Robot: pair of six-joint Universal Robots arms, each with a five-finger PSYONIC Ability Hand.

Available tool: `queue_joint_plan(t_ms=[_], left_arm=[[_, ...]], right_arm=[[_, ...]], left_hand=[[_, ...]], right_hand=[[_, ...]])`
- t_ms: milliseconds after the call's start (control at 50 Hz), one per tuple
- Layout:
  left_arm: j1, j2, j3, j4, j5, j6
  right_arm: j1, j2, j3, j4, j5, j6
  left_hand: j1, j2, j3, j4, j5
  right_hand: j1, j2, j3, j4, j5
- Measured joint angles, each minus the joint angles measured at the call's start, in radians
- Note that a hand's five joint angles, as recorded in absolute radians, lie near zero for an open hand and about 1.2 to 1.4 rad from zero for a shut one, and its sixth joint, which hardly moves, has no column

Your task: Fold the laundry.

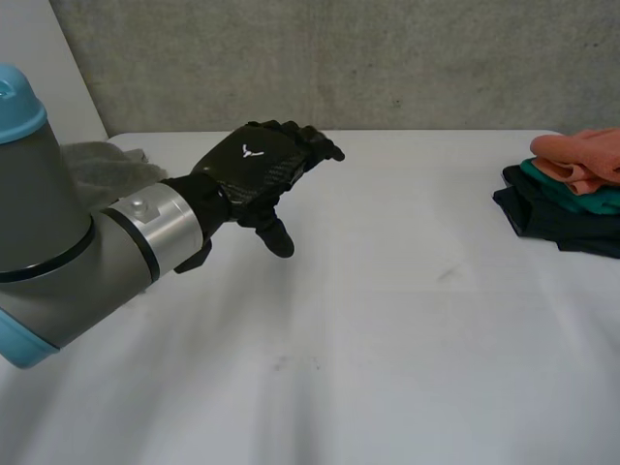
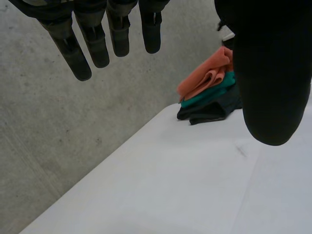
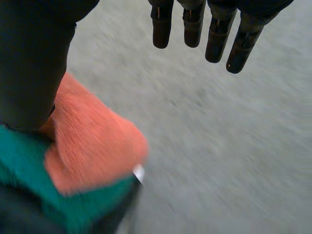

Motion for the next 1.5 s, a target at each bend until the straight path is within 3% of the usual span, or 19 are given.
queue_joint_plan(t_ms=[80,120,160,220,300,380,460,480,580,700,880,940,1000,1020,1040,1060,1120,1380,1500], left_arm=[[0.0,0.013,0.001,0.0,-0.001,-0.002],[0.0,0.026,0.003,0.0,-0.001,-0.009],[0.001,0.034,0.006,0.001,-0.001,-0.017],[0.004,0.047,0.011,0.004,-0.003,-0.033],[0.011,0.068,0.017,0.032,-0.035,-0.06],[0.018,0.084,0.02,0.068,-0.098,-0.074],[0.07,0.105,0.027,0.17,-0.3,-0.064],[0.07,0.105,0.027,0.17,-0.3,-0.064],[0.26,0.05,0.042,0.251,-0.443,0.083],[0.459,-0.148,0.101,0.266,-0.447,0.305],[0.592,-0.462,0.262,0.297,-0.365,0.454],[0.62,-0.551,0.319,0.331,-0.296,0.438],[0.634,-0.603,0.357,0.377,-0.217,0.361],[0.638,-0.618,0.369,0.401,-0.186,0.312],[0.639,-0.625,0.376,0.415,-0.169,0.279],[0.641,-0.63,0.382,0.432,-0.154,0.241],[0.643,-0.639,0.395,0.485,-0.124,0.134],[0.612,-0.554,0.344,0.568,-0.126,0.027],[0.504,-0.344,0.238,0.571,-0.13,-0.106]], right_arm=[[-0.042,-0.049,-0.003,0.138,0.081,-0.128],[-0.1,-0.102,-0.042,0.295,0.286,-0.354],[-0.111,-0.125,-0.069,0.334,0.409,-0.464],[-0.087,-0.157,-0.095,0.326,0.542,-0.557],[0.011,-0.251,-0.056,0.195,0.618,-0.543],[0.092,-0.35,0.036,0.06,0.612,-0.47],[0.288,-0.544,0.308,-0.215,0.505,-0.297],[0.288,-0.544,0.308,-0.215,0.505,-0.297],[0.56,-0.623,0.6,-0.362,0.337,-0.234],[0.738,-0.555,0.74,-0.275,0.28,-0.332],[0.798,-0.404,0.762,-0.118,0.307,-0.477],[0.795,-0.369,0.763,-0.093,0.318,-0.506],[0.79,-0.359,0.765,-0.088,0.322,-0.513],[0.789,-0.358,0.766,-0.088,0.323,-0.513],[0.788,-0.358,0.766,-0.089,0.323,-0.512],[0.787,-0.358,0.767,-0.09,0.323,-0.511],[0.785,-0.36,0.768,-0.092,0.324,-0.505],[0.783,-0.363,0.77,-0.097,0.328,-0.493],[0.772,-0.366,0.765,-0.1,0.351,-0.492]], left_hand=[[0.0,0.0,0.0,0.0,0.0],[0.0,0.0,0.0,0.0,0.0],[0.0,0.0,0.0,0.0,0.0],[0.0,0.0,0.0,0.0,0.0],[0.0,0.0,0.0,0.0,0.0],[0.0,0.0,0.0,0.0,0.0],[0.0,0.0,0.0,0.0,0.0],[0.0,0.0,0.0,0.0,0.0],[0.0,0.0,0.0,0.0,0.0],[0.0,-0.004,0.0,-0.005,-0.005],[0.0,-0.004,0.0,-0.005,-0.005],[0.0,-0.004,0.0,-0.005,-0.005],[0.189,0.184,0.167,0.169,0.173],[0.437,0.409,0.385,0.393,0.384],[0.437,0.409,0.385,0.393,0.384],[0.634,0.593,0.585,0.593,0.577],[0.863,0.881,0.869,0.873,0.849],[0.864,0.941,0.926,0.939,0.873],[0.864,0.943,0.927,0.943,0.873]], right_hand=[[0.0,0.0,0.0,0.0,0.0],[0.0,0.0,0.0,0.0,0.0],[0.0,0.0,0.0,0.0,0.0],[0.0,0.0,0.0,0.0,0.0],[0.0,0.0,0.0,0.0,0.0],[0.0,0.0,0.0,0.0,0.0],[0.0,0.0,0.0,0.0,0.0],[0.0,0.0,0.0,0.0,0.0],[0.0,0.0,-0.002,0.0,0.0],[0.0,0.0,-0.002,0.0,0.0],[0.0,0.0,-0.002,0.0,0.0],[0.0,0.0,-0.002,0.0,0.0],[0.0,0.0,-0.002,0.0,0.0],[0.0,0.0,-0.002,0.0,0.0],[0.0,0.0,-0.002,0.0,0.0],[0.0,0.0,-0.002,0.0,0.0],[0.0,0.0,-0.002,0.0,0.0],[0.0,0.0,-0.002,0.0,0.0],[0.0,0.0,-0.002,0.0,0.0]])
